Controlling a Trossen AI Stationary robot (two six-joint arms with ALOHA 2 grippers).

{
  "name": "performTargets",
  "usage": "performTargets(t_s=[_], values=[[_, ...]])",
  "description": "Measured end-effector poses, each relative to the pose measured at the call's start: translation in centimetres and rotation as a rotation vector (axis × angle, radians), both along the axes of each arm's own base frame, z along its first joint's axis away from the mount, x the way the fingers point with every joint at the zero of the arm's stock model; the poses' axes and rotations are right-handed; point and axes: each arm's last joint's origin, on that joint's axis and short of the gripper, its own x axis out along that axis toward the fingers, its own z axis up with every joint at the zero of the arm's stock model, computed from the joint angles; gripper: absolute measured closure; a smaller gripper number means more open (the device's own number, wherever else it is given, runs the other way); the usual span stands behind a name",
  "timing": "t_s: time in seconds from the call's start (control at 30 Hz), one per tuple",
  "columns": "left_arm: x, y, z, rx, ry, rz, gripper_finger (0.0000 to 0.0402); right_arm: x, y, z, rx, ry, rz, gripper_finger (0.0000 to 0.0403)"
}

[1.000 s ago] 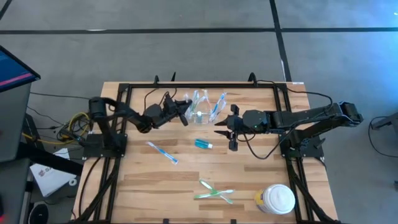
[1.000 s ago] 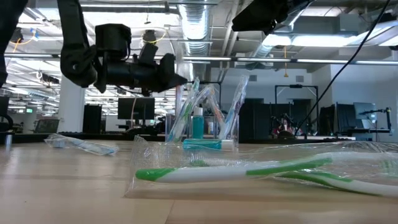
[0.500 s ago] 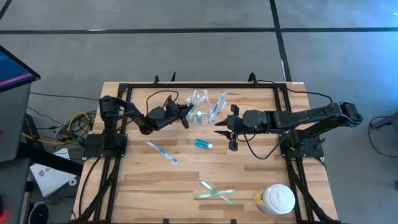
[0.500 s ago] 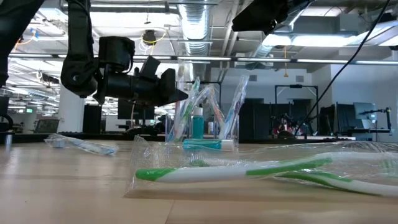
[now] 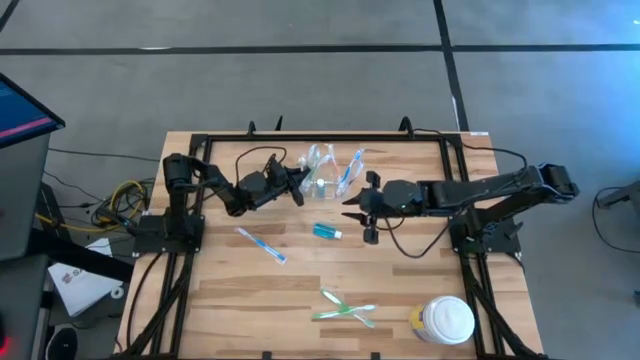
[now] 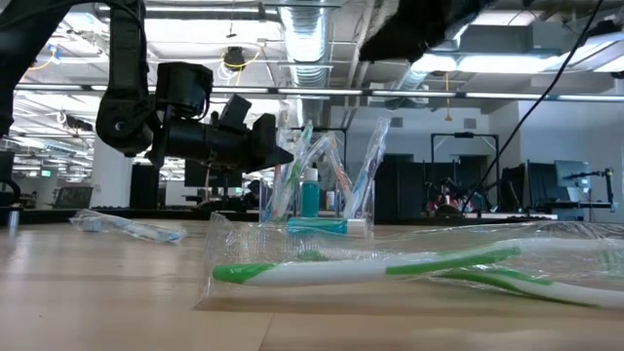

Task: Pick & Place toothbrushing station
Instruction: Put the orange toothbrush into the transparent organizer

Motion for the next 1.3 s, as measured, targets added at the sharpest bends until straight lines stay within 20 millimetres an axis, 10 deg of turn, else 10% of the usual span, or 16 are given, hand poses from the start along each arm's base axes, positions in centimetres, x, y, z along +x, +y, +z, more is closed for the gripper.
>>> performTargets(t_s=[0.57,1.3], values=[[-0.1,0.0,-0.1,-0.047,-0.019,0.0,0.0365,0.8,-0.1,-0.3,-0.023,-0.021,0.007,0.0284],[-1.8,-0.6,1.9,0.002,-0.016,-0.002,0.0232,0.8,-0.1,-0.5,-0.024,-0.006,0.007,0.0285]])
